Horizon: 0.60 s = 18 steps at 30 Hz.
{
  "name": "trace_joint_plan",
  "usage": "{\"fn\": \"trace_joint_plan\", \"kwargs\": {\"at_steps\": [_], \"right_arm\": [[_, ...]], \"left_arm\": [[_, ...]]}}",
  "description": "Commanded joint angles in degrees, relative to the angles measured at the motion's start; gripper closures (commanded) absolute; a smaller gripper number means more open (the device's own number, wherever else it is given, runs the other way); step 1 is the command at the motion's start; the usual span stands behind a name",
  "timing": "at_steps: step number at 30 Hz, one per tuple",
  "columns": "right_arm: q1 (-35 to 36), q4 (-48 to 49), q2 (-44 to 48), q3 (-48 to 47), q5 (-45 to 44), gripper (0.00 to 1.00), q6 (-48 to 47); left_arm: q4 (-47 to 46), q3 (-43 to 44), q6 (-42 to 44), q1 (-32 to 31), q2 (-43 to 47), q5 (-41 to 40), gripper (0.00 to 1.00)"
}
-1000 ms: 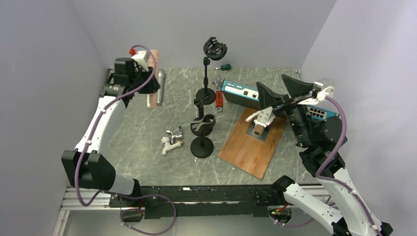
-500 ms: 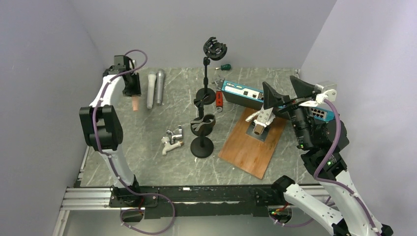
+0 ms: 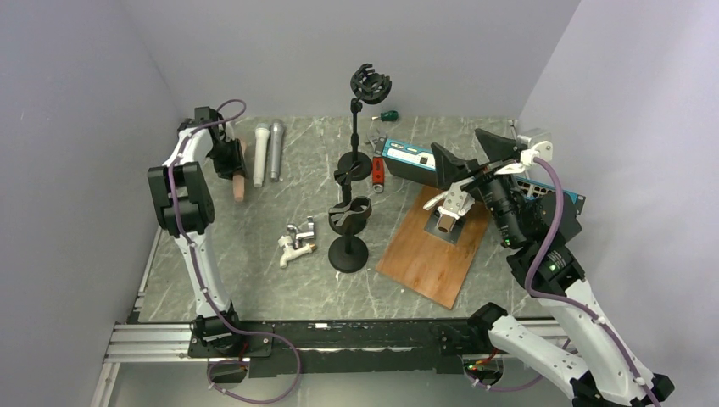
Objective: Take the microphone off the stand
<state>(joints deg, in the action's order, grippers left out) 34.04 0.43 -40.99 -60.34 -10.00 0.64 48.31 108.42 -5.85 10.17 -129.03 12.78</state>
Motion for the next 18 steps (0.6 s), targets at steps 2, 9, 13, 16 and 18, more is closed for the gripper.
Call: {"fn": "trace_joint_plan", "kwargs": {"at_steps": [2, 9, 13, 16, 18], "right_arm": [[0.0, 3.4, -1.7, -0.3, 2.2, 0.00, 1.8], [0.0, 3.8, -2.3, -0.6, 4.3, 0.00, 3.1], [-0.1, 3.8, -2.2, -0.4, 4.4, 0.00, 3.2], [0.0, 3.9, -2.1, -0.4, 4.3, 0.00, 3.3], [-0.1, 3.8, -2.2, -0.4, 4.6, 0.00, 3.4]], "left_arm": [[1.8, 4.7, -0.1, -0.3, -1.8, 4.2, 0.98], [3.6, 6.5, -0.3, -0.2, -4.7, 6.6, 0.88], [2.8, 5.4, 0.1, -0.2, -3.8, 7.6, 0.83], [2.7, 5.0, 0.2, -0.3, -3.7, 7.9, 0.79], [3.0, 5.0, 0.3, -0.3, -3.8, 7.7, 0.76]]}}
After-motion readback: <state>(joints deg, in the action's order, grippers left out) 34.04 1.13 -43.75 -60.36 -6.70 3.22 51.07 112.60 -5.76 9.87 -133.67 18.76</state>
